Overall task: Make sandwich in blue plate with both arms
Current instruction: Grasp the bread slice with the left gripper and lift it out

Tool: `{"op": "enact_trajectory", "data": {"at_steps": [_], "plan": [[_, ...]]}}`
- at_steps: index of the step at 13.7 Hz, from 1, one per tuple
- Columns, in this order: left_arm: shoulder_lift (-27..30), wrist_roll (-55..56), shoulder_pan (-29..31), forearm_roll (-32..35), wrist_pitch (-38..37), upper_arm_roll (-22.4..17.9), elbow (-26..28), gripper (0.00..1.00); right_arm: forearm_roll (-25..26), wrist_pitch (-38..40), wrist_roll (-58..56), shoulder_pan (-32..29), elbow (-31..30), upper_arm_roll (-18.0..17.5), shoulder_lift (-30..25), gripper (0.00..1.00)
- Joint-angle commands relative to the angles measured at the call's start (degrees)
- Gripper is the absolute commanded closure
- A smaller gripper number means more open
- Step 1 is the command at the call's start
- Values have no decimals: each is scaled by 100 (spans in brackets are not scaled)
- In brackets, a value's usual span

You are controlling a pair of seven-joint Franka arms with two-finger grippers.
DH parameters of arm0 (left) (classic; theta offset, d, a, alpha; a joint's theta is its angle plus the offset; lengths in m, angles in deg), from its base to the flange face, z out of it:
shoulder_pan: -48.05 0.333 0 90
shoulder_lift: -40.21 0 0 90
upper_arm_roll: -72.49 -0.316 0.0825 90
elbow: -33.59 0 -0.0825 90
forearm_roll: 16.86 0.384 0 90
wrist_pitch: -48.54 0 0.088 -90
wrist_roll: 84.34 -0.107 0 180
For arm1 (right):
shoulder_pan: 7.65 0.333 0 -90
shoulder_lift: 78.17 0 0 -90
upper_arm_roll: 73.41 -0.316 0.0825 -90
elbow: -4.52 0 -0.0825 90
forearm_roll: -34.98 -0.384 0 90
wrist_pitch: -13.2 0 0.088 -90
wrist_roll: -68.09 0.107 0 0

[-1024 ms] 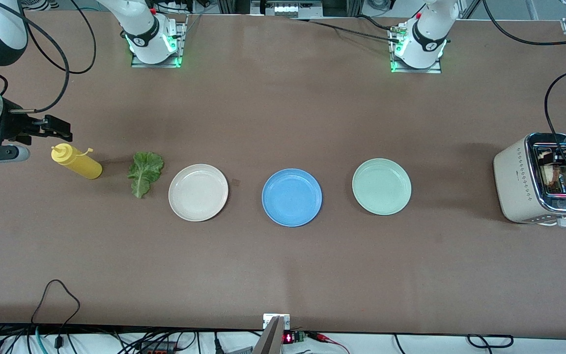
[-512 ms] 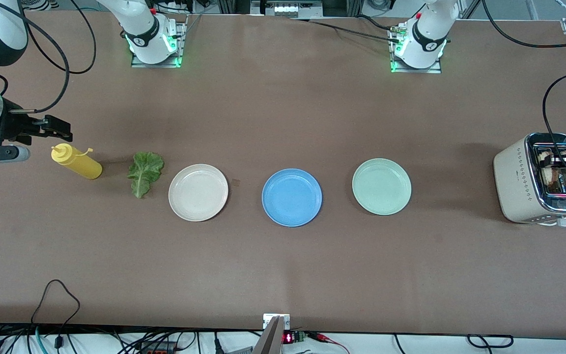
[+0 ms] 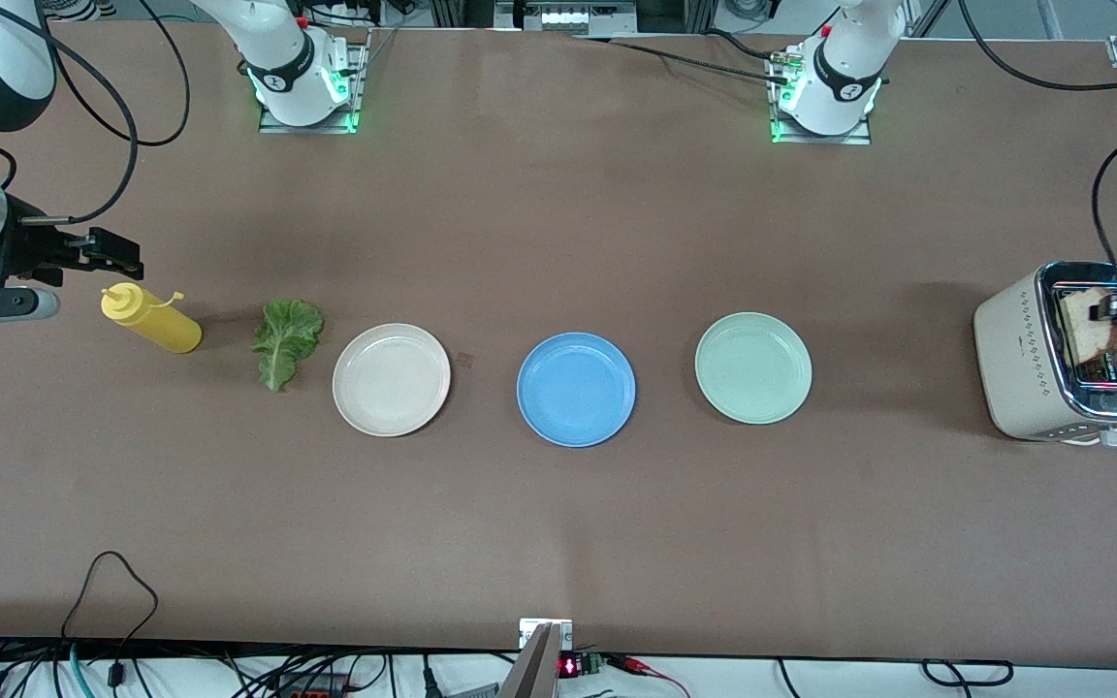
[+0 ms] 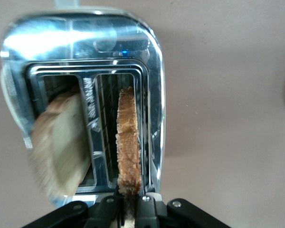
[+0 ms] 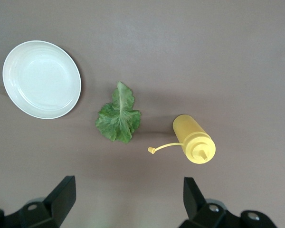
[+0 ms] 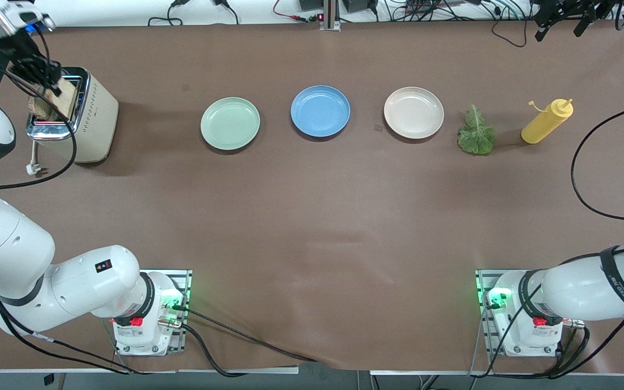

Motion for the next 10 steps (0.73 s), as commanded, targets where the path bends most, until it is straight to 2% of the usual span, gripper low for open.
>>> {"op": "enact_trajectory", "data": {"at_steps": [1,3,5,7,10], "plan": [[-48,-84,-68,78,-863,123,-908,99,10,-18,-62,-26,-16,-29,-10,0],[-22,-41,-461,86,-1338,185,-1243,99,10,-18,-53,-9,-16,-29,-10,0],[66,125,-988,78,-1760,194,-1332,99,10,-18,-53,-8,-16,-21,-10,0],[215,1166,-1455,-36,-1911,246,-1280,99,10,-18,-53,-17,-16,-29,-10,0],[128,2330,-1614,-922,-1816,720,-1130,99,19,-18,-53,-26,-16,-29,-10,0]]}}
